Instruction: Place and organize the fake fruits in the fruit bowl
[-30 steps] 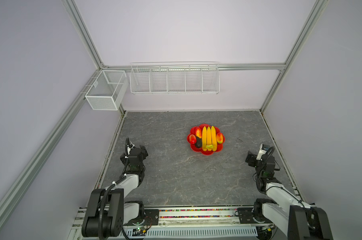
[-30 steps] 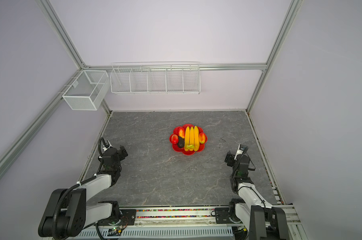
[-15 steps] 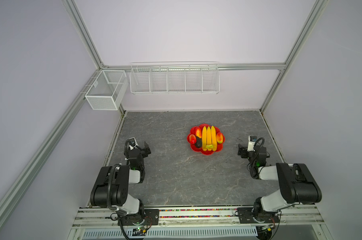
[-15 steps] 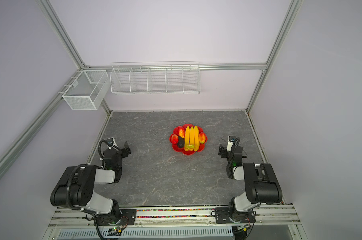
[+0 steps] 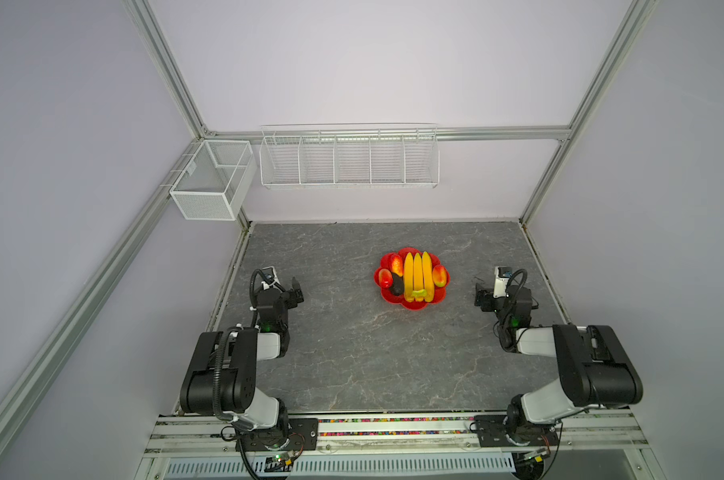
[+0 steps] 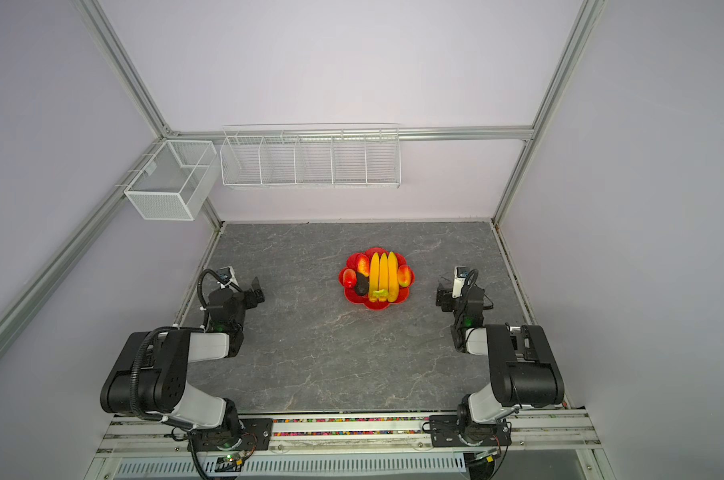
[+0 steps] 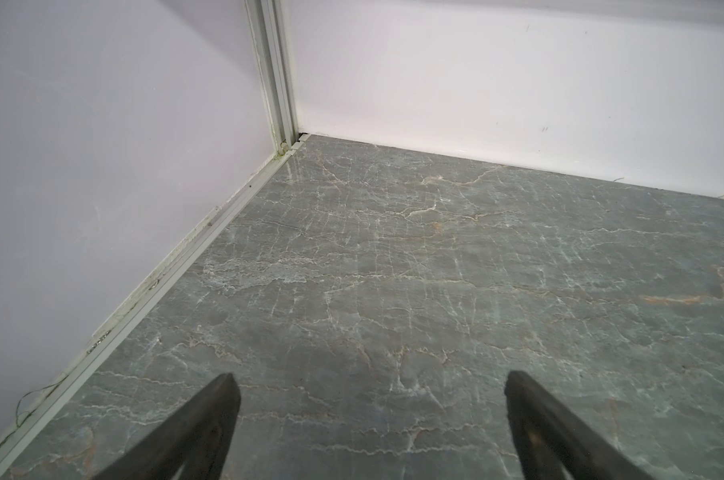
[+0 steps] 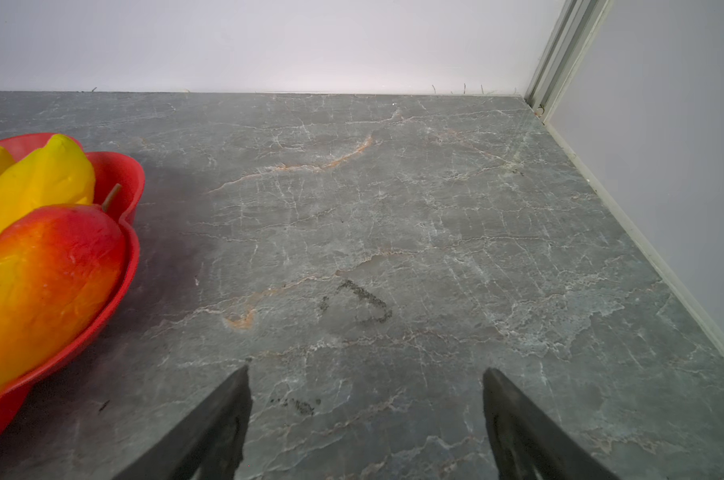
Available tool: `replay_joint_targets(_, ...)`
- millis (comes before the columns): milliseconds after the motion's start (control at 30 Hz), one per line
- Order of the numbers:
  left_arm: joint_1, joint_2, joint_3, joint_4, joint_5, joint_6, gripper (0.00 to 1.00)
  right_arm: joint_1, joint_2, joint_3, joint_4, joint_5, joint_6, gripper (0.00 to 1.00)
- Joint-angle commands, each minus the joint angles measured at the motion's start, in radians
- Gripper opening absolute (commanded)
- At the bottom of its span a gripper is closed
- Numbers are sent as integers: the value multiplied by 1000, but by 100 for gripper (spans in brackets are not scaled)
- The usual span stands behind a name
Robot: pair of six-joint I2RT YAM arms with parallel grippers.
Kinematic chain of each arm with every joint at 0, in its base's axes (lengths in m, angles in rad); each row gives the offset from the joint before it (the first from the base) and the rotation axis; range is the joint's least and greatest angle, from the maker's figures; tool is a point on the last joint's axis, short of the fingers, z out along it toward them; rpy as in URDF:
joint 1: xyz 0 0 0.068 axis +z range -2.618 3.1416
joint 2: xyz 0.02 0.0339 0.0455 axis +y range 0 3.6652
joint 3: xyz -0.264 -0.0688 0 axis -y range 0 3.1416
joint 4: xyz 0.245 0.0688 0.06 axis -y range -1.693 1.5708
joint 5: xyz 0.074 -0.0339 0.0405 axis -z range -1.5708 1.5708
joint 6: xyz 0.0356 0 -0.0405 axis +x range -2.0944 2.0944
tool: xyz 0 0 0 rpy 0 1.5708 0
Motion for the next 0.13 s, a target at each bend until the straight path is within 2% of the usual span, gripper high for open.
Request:
replay_joint_targets(0,0,13,7,27,16,21,99,7,-13,11,-4,12,-26,88)
replay_joint_targets(100,0,15,5,35,12,19,99,4,-19,0,8,29,-17,88)
